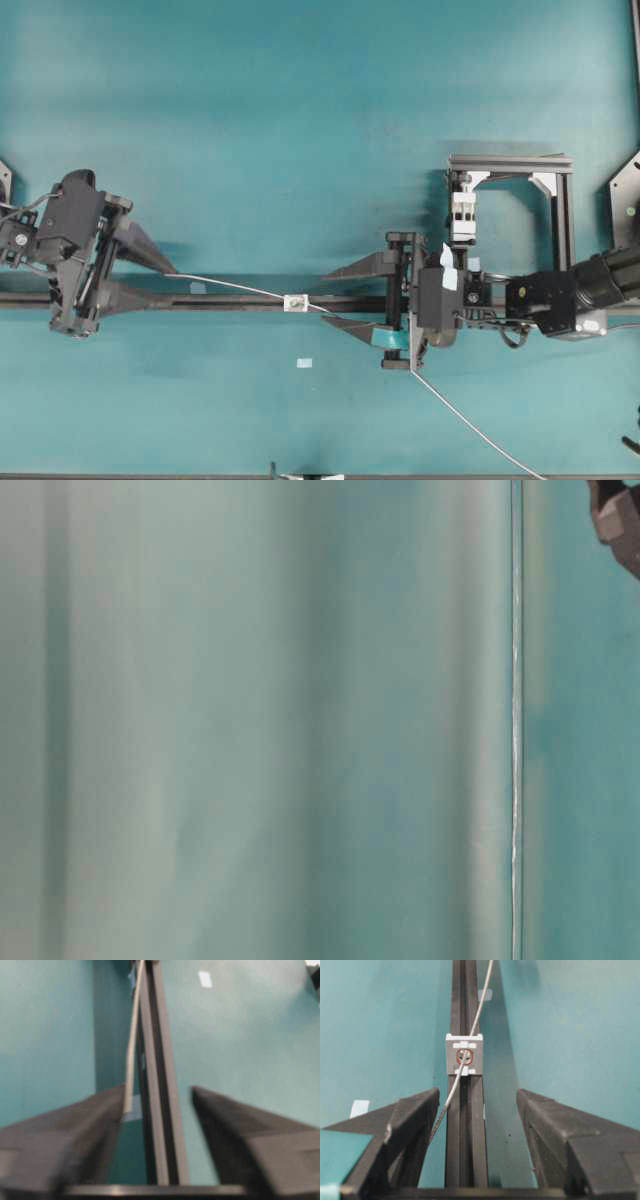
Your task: Insert the wire through the hole in the metal fitting marked with a red label. (retake)
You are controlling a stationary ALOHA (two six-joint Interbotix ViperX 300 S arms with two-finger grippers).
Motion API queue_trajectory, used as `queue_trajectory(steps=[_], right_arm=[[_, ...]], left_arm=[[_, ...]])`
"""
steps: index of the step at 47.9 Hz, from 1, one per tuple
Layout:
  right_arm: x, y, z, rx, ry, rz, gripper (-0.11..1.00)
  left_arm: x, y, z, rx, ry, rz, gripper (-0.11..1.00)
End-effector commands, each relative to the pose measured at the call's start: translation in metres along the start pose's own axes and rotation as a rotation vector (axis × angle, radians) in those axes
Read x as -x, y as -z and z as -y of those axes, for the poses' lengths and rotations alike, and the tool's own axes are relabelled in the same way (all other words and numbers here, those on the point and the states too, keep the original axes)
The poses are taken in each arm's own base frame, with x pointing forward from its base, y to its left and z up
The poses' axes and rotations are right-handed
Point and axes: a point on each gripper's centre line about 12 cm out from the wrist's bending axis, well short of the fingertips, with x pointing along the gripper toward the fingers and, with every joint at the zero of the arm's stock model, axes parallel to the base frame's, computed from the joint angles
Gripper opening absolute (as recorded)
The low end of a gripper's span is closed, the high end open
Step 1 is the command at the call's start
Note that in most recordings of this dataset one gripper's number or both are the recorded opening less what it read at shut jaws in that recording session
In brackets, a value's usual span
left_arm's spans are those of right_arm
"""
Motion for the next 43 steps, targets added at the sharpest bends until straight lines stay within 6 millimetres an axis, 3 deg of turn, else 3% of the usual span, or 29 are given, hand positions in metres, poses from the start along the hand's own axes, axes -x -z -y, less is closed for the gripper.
queue_trajectory(steps=[1,7,9,23,43], right_arm=[[0.0,-0.016,-0.006,-0.02,-0.015,0.042,0.73],[0.0,-0.016,-0.006,-0.02,-0.015,0.042,0.73],[0.0,-0.016,-0.006,-0.021,-0.016,0.044,0.73],[0.007,-0.023,-0.005,-0.027,-0.02,0.043,0.73],[0.026,-0.037,0.008,-0.028,-0.008,0.06,0.73]], left_arm=[[-0.001,-0.006,0.003,-0.001,0.011,0.024,0.29],[0.001,-0.004,0.002,0.001,0.009,0.018,0.66],[0.001,-0.004,0.002,0.001,0.009,0.018,0.72],[0.002,-0.004,0.0,0.003,0.001,0.019,0.72],[0.014,-0.022,-0.013,0.009,-0.039,0.1,0.72]])
